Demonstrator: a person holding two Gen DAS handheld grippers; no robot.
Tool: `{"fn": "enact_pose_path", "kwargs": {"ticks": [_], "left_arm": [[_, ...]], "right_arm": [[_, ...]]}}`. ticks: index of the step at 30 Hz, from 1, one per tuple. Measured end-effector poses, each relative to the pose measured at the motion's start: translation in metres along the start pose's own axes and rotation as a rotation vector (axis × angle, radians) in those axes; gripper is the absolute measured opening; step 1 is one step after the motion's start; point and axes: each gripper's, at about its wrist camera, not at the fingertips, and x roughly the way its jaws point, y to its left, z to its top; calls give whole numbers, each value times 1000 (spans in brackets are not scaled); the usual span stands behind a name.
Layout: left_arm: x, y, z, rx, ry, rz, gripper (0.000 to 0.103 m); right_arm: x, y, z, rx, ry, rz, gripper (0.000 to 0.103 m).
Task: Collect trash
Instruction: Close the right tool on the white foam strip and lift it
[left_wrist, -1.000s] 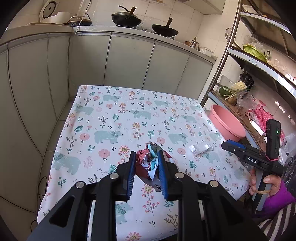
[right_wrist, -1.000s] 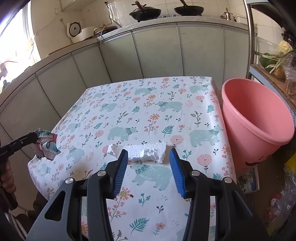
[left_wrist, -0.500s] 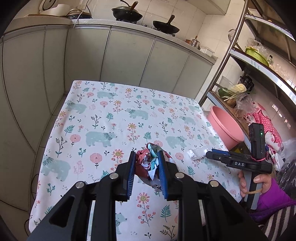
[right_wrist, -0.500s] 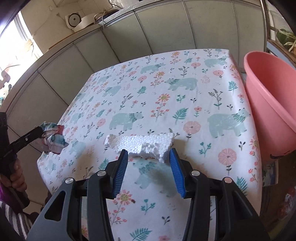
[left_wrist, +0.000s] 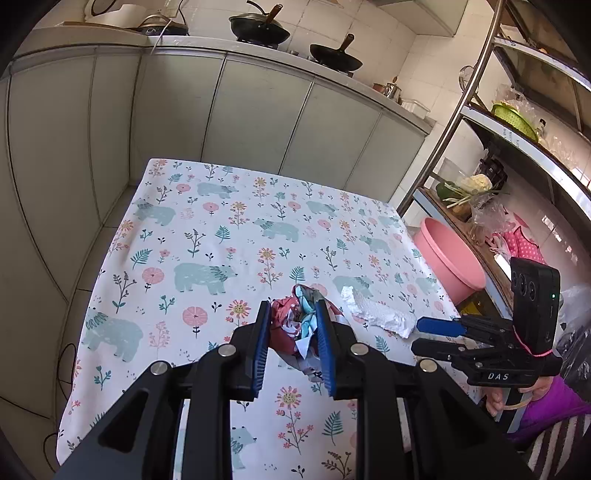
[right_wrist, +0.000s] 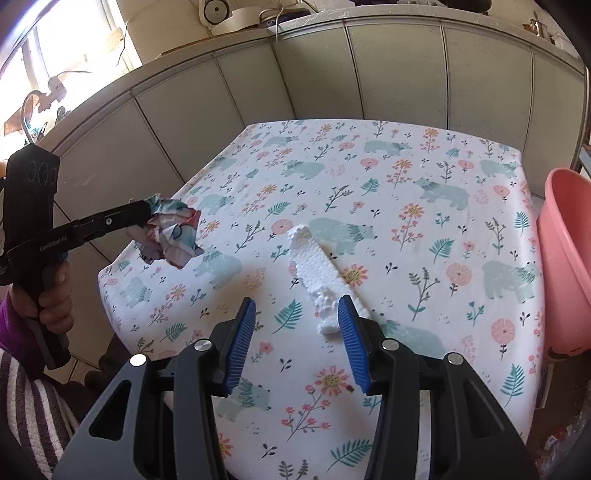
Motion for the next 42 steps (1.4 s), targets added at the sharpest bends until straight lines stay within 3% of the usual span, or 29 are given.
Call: {"fn": "enact_pose_path", "kwargs": {"ticks": [10, 19, 22, 25, 42], "left_arm": [[3, 1, 0, -1, 4, -12, 23], [1, -2, 1, 7, -1, -9, 23], [1, -4, 2, 10, -1, -7, 23], [0, -7, 3, 19, -4, -10, 23], [-10, -36, 23, 66, -78, -42, 23]], "right_arm": [[31, -9, 9, -98, 76, -91, 47], [39, -7, 3, -124, 98, -69, 47], [35, -5, -1, -127, 89, -97, 35], [31, -6, -5, -118, 81, -111, 34], [-44, -15, -8, 9, -180, -141, 34]]}}
